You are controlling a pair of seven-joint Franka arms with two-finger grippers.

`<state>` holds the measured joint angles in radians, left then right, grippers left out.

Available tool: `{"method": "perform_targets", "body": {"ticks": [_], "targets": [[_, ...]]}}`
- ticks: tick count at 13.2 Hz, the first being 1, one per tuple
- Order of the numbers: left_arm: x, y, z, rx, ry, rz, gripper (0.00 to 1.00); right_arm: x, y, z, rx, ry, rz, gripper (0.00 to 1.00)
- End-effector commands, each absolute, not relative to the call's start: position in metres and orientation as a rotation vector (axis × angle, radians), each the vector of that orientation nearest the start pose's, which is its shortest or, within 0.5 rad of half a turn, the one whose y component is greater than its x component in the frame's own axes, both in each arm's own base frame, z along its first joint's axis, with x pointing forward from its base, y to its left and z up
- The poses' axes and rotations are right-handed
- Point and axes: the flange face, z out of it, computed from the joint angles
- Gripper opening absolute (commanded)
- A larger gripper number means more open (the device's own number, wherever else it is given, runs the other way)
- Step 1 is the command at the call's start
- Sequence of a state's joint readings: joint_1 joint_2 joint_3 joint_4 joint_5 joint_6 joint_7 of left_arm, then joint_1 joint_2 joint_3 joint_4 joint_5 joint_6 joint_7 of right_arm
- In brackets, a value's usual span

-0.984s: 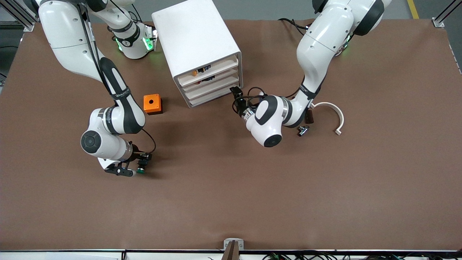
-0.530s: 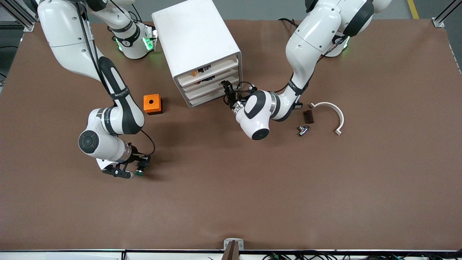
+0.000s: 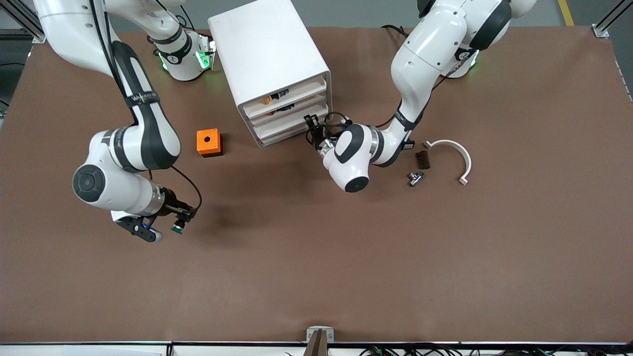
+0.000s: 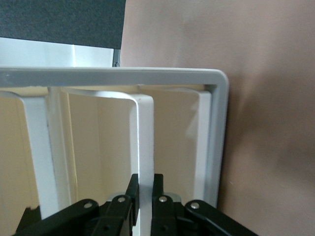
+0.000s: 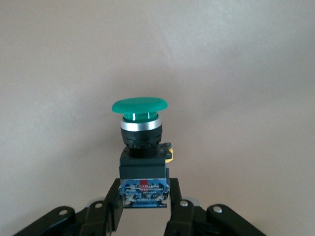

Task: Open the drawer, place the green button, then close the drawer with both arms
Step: 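Pull the drawer open with the left gripper while the right gripper carries the button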

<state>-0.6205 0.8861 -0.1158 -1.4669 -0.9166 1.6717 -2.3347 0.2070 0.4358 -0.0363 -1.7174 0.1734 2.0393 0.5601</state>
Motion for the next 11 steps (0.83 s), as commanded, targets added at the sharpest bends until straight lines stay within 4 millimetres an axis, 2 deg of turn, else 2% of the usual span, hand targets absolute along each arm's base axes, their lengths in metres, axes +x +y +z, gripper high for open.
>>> {"method": "perform_targets", "body": {"ticks": [1, 3, 5, 6, 9, 10, 11], "targets": [[0.502, -0.453, 0.17, -1.166, -2.038, 1.252, 0.0, 0.628, 0.125, 0.364, -3.004, 0.808, 0.269, 0.0], [0.541, -0.429, 0.188, -1.176, -2.108, 1.278, 0.0, 0.617, 0.163, 0.392, -3.07, 0.867, 0.271, 0.0], [0.567, -0.408, 0.196, -1.198, -2.15, 1.32, 0.0, 0.608, 0.196, 0.412, -3.056, 1.079, 0.253, 0.0], [0.575, -0.398, 0.198, -1.23, -2.157, 1.34, 0.0, 0.599, 0.218, 0.42, -3.03, 1.162, 0.223, 0.0], [0.584, -0.391, 0.196, -1.337, -2.179, 1.371, 0.03, 0.575, 0.275, 0.419, -2.96, 1.374, 0.199, 0.0], [0.585, -0.39, 0.197, -1.335, -2.181, 1.369, 0.15, 0.565, 0.293, 0.417, -2.926, 1.445, 0.194, 0.0], [0.586, -0.388, 0.196, -1.333, -2.183, 1.37, 0.4, 0.558, 0.31, 0.416, -2.893, 1.509, 0.182, 0.0]]}}
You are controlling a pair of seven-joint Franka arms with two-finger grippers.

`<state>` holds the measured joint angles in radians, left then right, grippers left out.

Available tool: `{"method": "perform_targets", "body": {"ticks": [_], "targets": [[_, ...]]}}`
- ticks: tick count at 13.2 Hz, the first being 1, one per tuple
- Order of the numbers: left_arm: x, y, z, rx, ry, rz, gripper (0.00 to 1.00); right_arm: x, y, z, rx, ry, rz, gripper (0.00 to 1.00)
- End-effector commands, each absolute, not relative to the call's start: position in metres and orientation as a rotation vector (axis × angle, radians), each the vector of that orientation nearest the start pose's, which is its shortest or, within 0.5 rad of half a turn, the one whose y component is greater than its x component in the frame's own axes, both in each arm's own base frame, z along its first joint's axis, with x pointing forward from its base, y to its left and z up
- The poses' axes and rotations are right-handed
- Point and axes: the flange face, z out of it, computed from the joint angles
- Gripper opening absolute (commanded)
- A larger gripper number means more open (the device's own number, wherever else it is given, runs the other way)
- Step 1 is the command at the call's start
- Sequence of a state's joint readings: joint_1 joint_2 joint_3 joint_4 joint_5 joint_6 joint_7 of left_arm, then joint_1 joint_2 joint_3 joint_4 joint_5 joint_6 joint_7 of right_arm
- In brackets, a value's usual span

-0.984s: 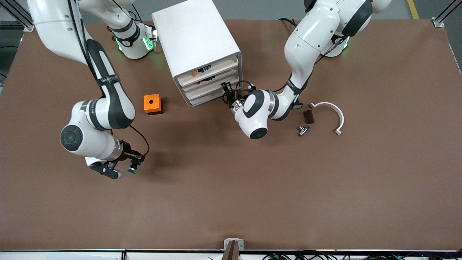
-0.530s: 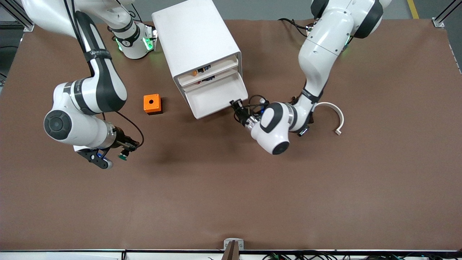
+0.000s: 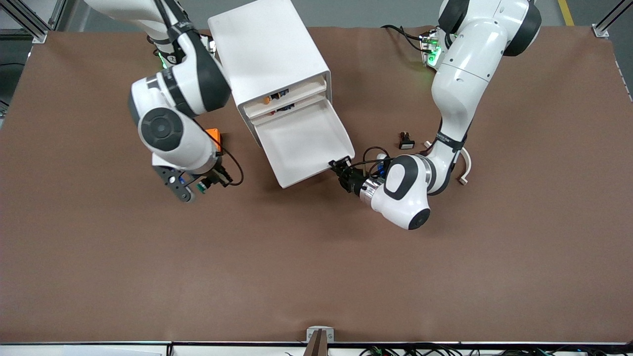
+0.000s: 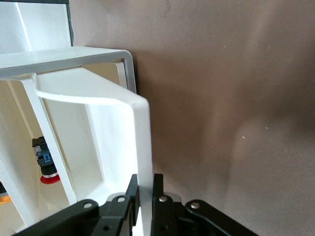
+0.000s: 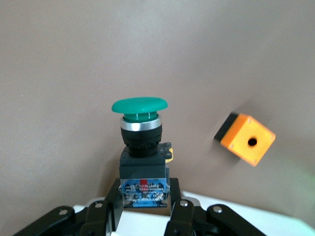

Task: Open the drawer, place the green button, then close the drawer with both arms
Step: 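Pull the drawer open with the left gripper while the right gripper carries the button, then lower the green button into the open drawer with the right gripper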

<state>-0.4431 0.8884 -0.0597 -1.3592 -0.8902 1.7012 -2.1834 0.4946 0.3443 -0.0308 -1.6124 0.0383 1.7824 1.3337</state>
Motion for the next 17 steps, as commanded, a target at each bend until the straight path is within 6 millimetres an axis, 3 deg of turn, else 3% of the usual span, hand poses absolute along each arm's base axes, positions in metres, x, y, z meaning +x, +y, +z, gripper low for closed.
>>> {"method": "perform_targets", "body": {"ticks": [1, 2, 3, 7, 9, 12, 17], "targets": [[0.586, -0.388, 0.198, 1.554, 2.543, -1.596, 0.7, 0.553, 0.324, 0.416, -2.821, 1.588, 0.189, 0.0], [0.587, -0.387, 0.199, 1.555, 2.543, -1.595, 0.94, 0.546, 0.334, 0.411, -2.763, 1.638, 0.237, 0.0], [0.589, -0.385, 0.199, 1.55, 2.547, -1.587, 0.99, 0.539, 0.346, 0.405, -2.707, 1.67, 0.275, 0.0], [0.601, -0.366, 0.204, 1.546, 2.573, -1.514, 0.99, 0.526, 0.38, 0.392, -2.544, 1.761, 0.295, 0.0], [0.604, -0.355, 0.212, 1.695, 2.599, -1.335, 0.99, 0.52, 0.4, 0.381, -2.508, 1.79, 0.276, 0.0], [0.608, -0.344, 0.226, 1.859, 2.605, -1.129, 0.99, 0.509, 0.435, 0.348, -2.431, 1.854, 0.238, 0.0], [0.622, -0.337, 0.272, 2.096, 2.4, -0.913, 0.99, 0.5, 0.467, 0.314, -2.34, 1.889, 0.195, 0.02]]}}
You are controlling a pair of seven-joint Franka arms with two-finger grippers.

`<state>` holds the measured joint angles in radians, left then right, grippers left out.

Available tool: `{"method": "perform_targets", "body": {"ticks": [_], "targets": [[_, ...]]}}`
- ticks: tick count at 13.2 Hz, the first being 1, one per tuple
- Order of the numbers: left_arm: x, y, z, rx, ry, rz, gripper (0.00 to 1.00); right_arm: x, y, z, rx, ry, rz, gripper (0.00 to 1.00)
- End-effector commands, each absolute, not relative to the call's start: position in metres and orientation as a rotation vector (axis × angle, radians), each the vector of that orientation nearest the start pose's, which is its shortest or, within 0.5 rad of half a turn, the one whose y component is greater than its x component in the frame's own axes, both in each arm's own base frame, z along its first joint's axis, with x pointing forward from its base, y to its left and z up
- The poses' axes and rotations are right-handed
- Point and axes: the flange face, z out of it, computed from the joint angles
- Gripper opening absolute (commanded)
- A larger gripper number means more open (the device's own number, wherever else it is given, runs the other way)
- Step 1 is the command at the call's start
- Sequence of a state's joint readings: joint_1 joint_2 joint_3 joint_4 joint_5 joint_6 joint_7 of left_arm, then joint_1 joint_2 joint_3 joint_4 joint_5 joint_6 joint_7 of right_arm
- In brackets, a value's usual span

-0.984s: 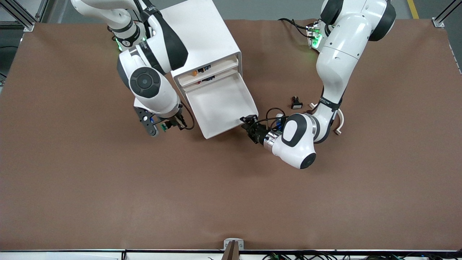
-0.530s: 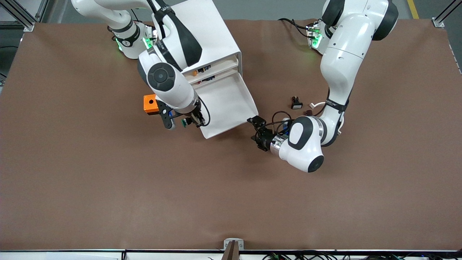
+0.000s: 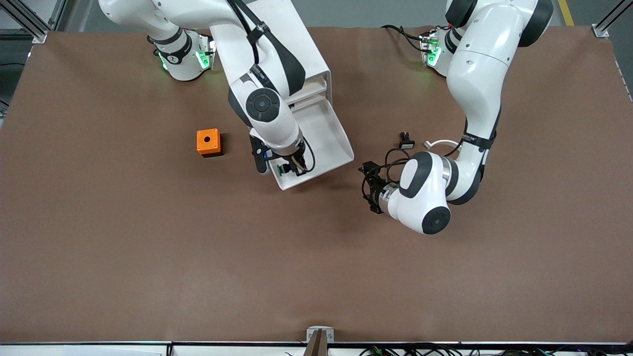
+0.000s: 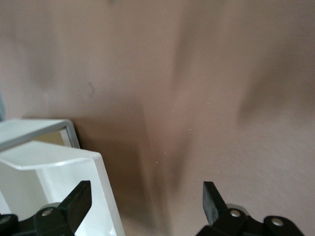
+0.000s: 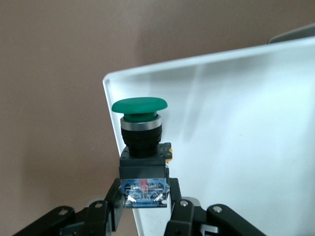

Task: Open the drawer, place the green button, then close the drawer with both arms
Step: 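Lower the green button into the open drawer with the right gripper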

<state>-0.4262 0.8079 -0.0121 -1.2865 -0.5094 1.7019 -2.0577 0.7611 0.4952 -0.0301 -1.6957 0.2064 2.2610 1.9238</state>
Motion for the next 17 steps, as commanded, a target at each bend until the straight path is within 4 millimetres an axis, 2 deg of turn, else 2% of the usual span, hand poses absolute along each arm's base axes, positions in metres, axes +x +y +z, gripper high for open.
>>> {"method": "perform_targets", "body": {"ticks": [1, 3, 4, 5, 6, 7, 10, 11, 12, 15, 17], "targets": [[0.626, -0.335, 0.285, 2.115, 2.353, -0.891, 0.99, 0.499, 0.473, 0.305, -2.318, 1.892, 0.184, 0.04], [0.632, -0.326, 0.3, 2.164, 2.267, -0.858, 0.99, 0.496, 0.483, 0.285, -2.292, 1.905, 0.172, 0.08], [0.632, -0.327, 0.308, 2.214, 2.186, -0.847, 0.99, 0.495, 0.486, 0.285, -2.29, 1.906, 0.175, 0.13], [0.632, -0.326, 0.317, 2.248, 2.123, -0.833, 0.99, 0.495, 0.486, 0.284, -2.289, 1.913, 0.179, 0.29], [0.635, -0.322, 0.328, 2.264, 2.084, -0.811, 0.99, 0.496, 0.486, 0.286, -2.281, 1.92, 0.18, 0.78], [0.636, -0.32, 0.333, 2.288, 2.042, -0.797, 0.99, 0.498, 0.487, 0.293, -2.272, 1.915, 0.177, 1.0], [0.636, -0.317, 0.339, 2.433, 1.91, -0.689, 0.99, 0.52, 0.481, 0.326, -2.249, 1.895, 0.157, 1.0], [0.638, -0.317, 0.338, 2.473, 1.854, -0.659, 0.99, 0.531, 0.473, 0.337, -2.277, 1.875, 0.134, 1.0], [0.64, -0.318, 0.338, 2.514, 1.766, -0.634, 0.99, 0.535, 0.465, 0.349, -2.391, 1.763, 0.042, 1.0], [0.645, -0.317, 0.329, 2.667, 1.4, -0.57, 0.99, 0.565, 0.411, 0.382, -2.696, 1.415, -0.14, 1.0], [0.649, -0.318, 0.323, 2.748, 1.255, -0.486, 0.99, 0.603, 0.347, 0.404, -2.716, 1.353, -0.165, 1.0]]}}
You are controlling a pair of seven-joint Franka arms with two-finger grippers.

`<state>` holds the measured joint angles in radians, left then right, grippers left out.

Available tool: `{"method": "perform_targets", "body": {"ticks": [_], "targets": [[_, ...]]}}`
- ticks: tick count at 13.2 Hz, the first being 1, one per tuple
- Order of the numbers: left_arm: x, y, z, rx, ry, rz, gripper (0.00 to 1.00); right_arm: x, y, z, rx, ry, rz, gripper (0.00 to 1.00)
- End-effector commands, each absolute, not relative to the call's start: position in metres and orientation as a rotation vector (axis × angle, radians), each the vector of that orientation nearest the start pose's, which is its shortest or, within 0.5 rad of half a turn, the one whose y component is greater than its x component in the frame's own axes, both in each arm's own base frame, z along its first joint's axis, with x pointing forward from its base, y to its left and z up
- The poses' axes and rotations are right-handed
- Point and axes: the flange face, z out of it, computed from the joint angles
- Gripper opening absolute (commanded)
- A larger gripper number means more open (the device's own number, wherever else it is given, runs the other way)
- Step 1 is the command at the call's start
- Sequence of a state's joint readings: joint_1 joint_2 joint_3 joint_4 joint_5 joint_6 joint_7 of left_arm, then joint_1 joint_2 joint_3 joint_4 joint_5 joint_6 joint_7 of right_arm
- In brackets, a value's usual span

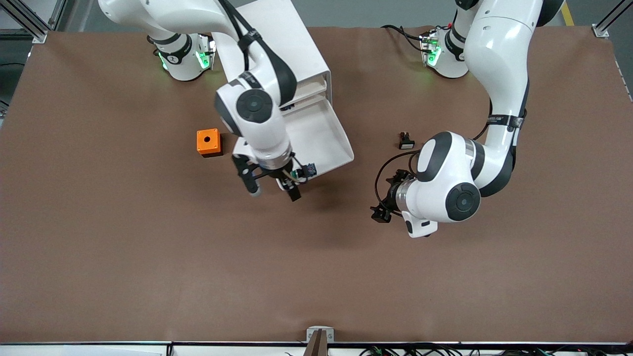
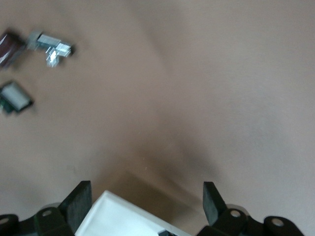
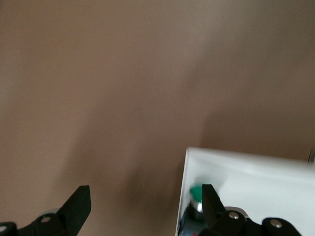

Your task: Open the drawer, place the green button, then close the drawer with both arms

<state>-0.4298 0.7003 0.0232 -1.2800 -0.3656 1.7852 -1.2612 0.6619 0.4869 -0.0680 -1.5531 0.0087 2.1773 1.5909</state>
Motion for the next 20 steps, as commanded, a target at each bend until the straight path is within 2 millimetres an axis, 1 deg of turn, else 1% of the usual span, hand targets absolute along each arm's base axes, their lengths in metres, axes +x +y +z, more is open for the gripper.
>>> {"method": "perform_targets", "body": {"ticks": [1, 2, 3, 4, 5, 6, 8, 9, 10, 11, 12, 13, 14, 15, 16, 17, 18, 20], "targets": [[0.65, -0.321, 0.316, -2.924, -1.272, 0.476, 0.99, 0.613, 0.318, 0.416, -2.748, 1.32, -0.161, 1.0], [0.652, -0.322, 0.315, -2.954, -1.241, 0.452, 0.99, 0.618, 0.29, 0.426, -2.812, 1.255, -0.138, 1.0], [0.652, -0.325, 0.308, -2.997, -1.167, 0.441, 0.99, 0.625, 0.26, 0.433, -2.86, 1.195, -0.119, 1.0], [0.65, -0.331, 0.303, -3.052, -1.048, 0.432, 0.99, 0.629, 0.233, 0.441, -2.892, 1.159, -0.099, 1.0], [0.647, -0.339, 0.299, -3.099, -0.935, 0.416, 0.99, 0.631, 0.214, 0.448, -2.919, 1.112, -0.079, 1.0], [0.644, -0.345, 0.29, -3.126, -0.847, 0.407, 0.99, 0.634, 0.195, 0.457, -2.936, 1.061, -0.08, 1.0], [0.638, -0.36, 0.277, -3.164, -0.655, 0.312, 0.99, 0.639, 0.152, 0.476, -2.923, 1.025, -0.077, 1.0], [0.634, -0.37, 0.269, -3.165, -0.585, 0.277, 0.99, 0.638, 0.131, 0.482, -2.938, 0.984, -0.079, 1.0], [0.63, -0.378, 0.257, -3.171, -0.536, 0.261, 0.99, 0.636, 0.108, 0.487, -2.981, 0.868, -0.074, 1.0], [0.625, -0.39, 0.25, -3.184, -0.474, 0.248, 0.99, 0.633, 0.089, 0.493, -3.006, 0.783, -0.077, 1.0], [0.62, -0.398, 0.244, -3.195, -0.413, 0.249, 0.99, 0.632, 0.068, 0.498, -3.019, 0.756, -0.063, 1.0], [0.618, -0.4, 0.241, -3.197, -0.393, 0.251, 0.99, 0.628, 0.055, 0.506, -3.027, 0.728, -0.057, 1.0], [0.614, -0.405, 0.237, -3.202, -0.388, 0.262, 0.99, 0.624, 0.042, 0.514, -3.053, 0.632, -0.043, 1.0], [0.606, -0.417, 0.235, -3.209, -0.364, 0.269, 0.99, 0.619, 0.027, 0.525, -3.068, 0.551, -0.049, 1.0], [0.599, -0.425, 0.231, -3.204, -0.35, 0.28, 0.99, 0.612, 0.014, 0.54, -3.081, 0.461, -0.066, 1.0], [0.592, -0.43, 0.225, -3.2, -0.354, 0.304, 0.99, 0.604, 0.01, 0.552, -3.089, 0.398, -0.072, 1.0], [0.583, -0.438, 0.223, -3.206, -0.357, 0.342, 0.99, 0.598, 0.006, 0.565, -3.09, 0.373, -0.086, 1.0], [0.572, -0.442, 0.217, -3.205, -0.392, 0.405, 0.99, 0.581, 0.004, 0.583, -3.096, 0.295, -0.106, 1.0]]}}
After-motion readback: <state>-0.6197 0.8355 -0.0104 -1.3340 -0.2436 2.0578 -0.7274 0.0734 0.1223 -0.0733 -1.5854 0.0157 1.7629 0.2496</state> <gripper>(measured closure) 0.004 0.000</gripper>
